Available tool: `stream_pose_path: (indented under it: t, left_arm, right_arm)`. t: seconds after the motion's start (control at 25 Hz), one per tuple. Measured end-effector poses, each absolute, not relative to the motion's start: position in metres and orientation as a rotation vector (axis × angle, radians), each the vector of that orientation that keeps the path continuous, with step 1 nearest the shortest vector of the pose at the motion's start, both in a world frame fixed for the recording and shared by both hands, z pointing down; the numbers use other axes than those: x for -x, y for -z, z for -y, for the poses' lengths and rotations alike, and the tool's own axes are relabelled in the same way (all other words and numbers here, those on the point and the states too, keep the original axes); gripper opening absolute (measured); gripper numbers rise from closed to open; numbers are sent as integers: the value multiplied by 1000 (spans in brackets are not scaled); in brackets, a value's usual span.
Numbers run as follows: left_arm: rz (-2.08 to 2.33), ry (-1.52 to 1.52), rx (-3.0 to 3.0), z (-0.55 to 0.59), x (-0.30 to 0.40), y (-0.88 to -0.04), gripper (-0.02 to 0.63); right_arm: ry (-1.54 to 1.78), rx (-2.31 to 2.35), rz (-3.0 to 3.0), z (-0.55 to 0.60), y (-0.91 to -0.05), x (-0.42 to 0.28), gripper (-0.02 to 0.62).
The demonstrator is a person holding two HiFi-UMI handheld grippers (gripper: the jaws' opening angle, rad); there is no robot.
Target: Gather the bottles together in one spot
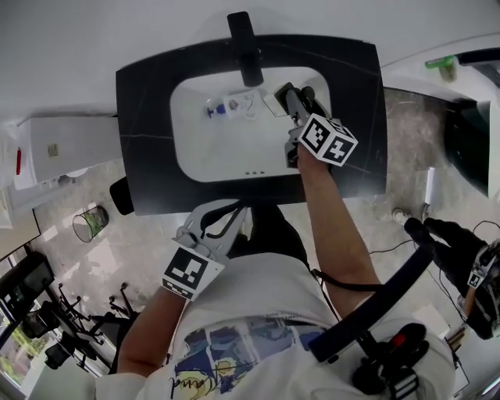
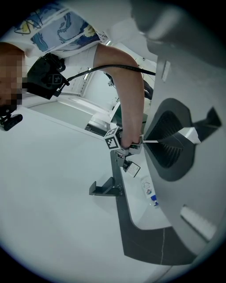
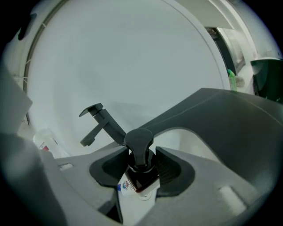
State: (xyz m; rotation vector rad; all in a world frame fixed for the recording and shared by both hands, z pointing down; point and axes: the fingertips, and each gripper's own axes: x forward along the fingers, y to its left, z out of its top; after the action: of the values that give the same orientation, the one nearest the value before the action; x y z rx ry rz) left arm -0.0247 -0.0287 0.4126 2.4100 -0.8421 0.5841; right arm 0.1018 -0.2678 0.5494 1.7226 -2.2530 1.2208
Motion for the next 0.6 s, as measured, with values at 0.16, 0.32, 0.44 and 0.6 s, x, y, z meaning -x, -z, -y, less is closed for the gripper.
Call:
stream_pose_path:
  t: [0.16,0.32,0.44,0.6]
  left_arm:
    - [842,-559,-2417,28,24,-407,18]
    - [843,-537,-2424,28,23,-404,18]
    - [853,-526,-2429,30,23,-401,18]
    - [875,-515,-2426,34,27,-397,18]
  right_arm:
    - [-1151,-1711,2274,277,-526,-105,184]
    - [-1047,-1689,2316,291,-500,-105,184]
    - [-957,-1669,2354,309,-479,-103,184]
    - [-822,-1633,2393,336,-460,-99,184]
